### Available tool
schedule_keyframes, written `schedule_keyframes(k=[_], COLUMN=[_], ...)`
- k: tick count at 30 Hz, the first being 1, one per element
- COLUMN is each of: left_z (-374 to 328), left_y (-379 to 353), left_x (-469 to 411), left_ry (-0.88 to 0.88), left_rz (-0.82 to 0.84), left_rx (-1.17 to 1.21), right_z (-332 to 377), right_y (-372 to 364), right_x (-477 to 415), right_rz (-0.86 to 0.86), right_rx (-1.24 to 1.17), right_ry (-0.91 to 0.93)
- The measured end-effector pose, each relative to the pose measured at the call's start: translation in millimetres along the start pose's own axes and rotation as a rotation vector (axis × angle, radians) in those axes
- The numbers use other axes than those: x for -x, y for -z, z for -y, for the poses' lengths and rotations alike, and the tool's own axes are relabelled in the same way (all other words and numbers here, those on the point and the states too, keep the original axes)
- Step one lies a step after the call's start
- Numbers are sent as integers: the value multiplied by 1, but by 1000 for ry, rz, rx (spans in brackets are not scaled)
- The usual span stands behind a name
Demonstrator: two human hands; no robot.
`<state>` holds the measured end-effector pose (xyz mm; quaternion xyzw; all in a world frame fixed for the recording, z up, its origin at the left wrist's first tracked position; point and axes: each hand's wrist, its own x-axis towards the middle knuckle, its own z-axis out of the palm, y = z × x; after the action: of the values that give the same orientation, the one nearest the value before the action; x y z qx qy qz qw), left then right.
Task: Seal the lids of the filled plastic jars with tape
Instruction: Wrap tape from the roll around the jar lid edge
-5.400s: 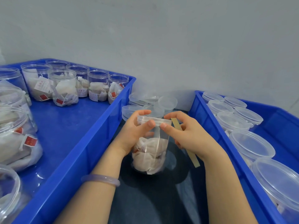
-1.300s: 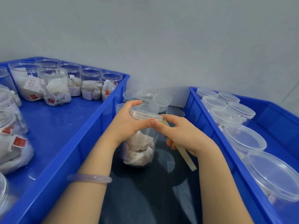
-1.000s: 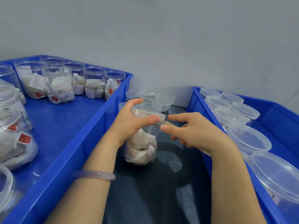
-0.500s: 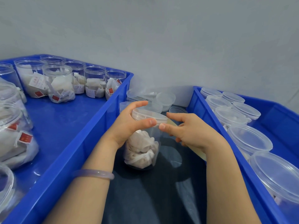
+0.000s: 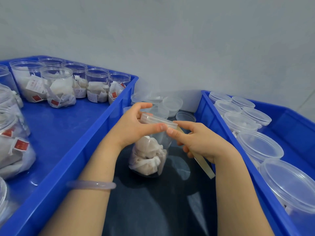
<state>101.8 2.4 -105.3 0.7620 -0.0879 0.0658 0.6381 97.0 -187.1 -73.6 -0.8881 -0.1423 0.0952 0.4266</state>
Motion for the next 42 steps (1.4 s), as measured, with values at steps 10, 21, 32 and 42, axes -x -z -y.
schedule_keyframes(k=[10,21,32,42], left_z=[-6,4,1,1], left_y=[-5,-1,-1,4], left_x=[-2,-3,1,5], left_ry=[8,47,57,79], left_rz=[-38,-74,-43,199], left_rx=[-110,13,140,310], right_z=[7,7,3,4], right_y=[-10,0,4,3], right_x=[-5,5,6,6], right_rz=[-54,29,-77,14], right_rx=[132,60,-32,23], right_ry=[-45,-57,-27,68])
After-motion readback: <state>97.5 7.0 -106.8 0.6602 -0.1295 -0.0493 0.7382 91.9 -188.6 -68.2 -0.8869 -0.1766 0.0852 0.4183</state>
